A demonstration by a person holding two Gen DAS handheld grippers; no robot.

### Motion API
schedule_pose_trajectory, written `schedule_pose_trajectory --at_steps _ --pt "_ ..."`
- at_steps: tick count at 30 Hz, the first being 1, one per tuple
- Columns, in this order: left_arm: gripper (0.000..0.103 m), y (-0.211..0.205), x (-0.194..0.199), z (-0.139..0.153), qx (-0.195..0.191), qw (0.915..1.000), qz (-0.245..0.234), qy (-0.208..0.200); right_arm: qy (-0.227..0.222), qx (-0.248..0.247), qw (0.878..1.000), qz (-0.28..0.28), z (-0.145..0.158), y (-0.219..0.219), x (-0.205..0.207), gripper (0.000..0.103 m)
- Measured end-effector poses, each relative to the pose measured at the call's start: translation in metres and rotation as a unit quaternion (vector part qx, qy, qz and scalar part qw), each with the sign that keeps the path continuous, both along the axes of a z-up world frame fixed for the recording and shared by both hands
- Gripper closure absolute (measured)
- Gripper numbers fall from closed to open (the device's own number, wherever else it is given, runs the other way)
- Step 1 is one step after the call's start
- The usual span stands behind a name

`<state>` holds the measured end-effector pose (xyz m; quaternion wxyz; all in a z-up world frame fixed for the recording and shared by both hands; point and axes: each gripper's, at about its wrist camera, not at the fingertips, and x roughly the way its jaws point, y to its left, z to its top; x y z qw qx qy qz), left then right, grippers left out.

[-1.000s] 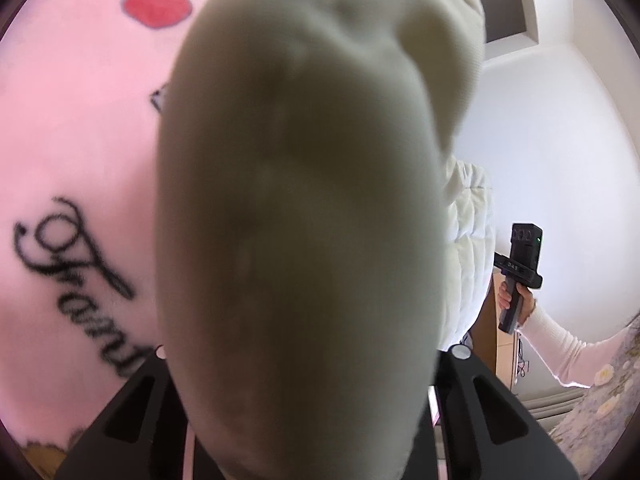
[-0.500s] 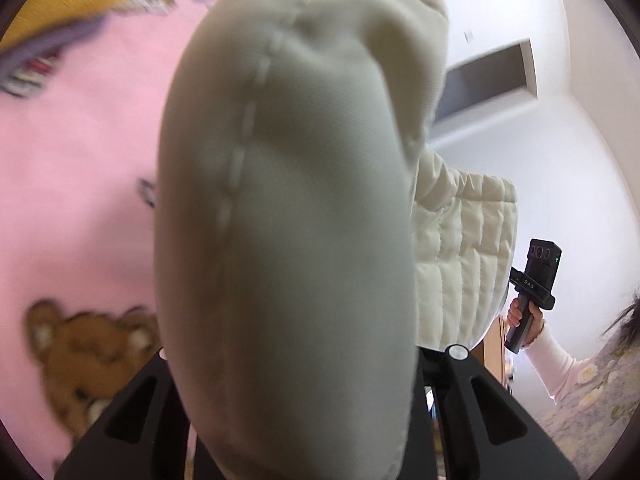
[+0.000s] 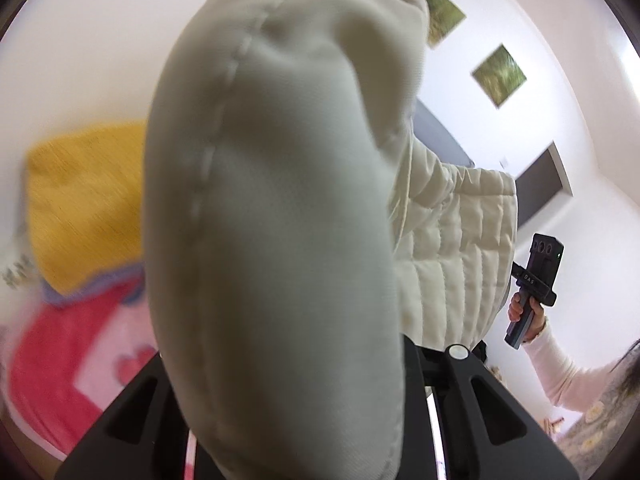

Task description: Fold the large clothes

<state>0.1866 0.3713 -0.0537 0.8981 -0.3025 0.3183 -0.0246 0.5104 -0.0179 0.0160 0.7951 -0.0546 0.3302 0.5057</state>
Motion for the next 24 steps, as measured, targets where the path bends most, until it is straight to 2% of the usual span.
schedule_pose_trajectory --at_steps 6,12,16,20,23,24 --pt "0.081 0.095 0.002 0.0 -0.001 0.9992 0.034 -0.02 -0.018 0.001 1.0 0.001 0.003 0.122 0.032 0.088" --pt "0.081 0.183 0.029 -0.028 0.002 0.9983 0.056 -0.017 -0.008 -0.017 1.0 -0.017 -0.037 0.234 0.076 0.088" --pt "0.081 0.223 0.06 -0.068 0.002 0.9985 0.055 -0.004 -0.001 -0.042 0.998 -0.035 -0.07 0.291 0.104 0.087" --pt "0.081 0.258 0.091 -0.114 -0.013 0.9977 0.064 0.018 0.004 -0.092 0.994 -0.057 -0.119 0.337 0.139 0.087" --pt "0.079 0.275 0.096 -0.137 -0.034 0.9969 0.07 0.006 0.011 -0.093 0.993 -0.074 -0.14 0.358 0.158 0.086" --pt "0.076 0.274 0.089 -0.141 -0.038 0.9967 0.071 0.004 0.004 -0.11 0.991 -0.071 -0.149 0.366 0.163 0.085"
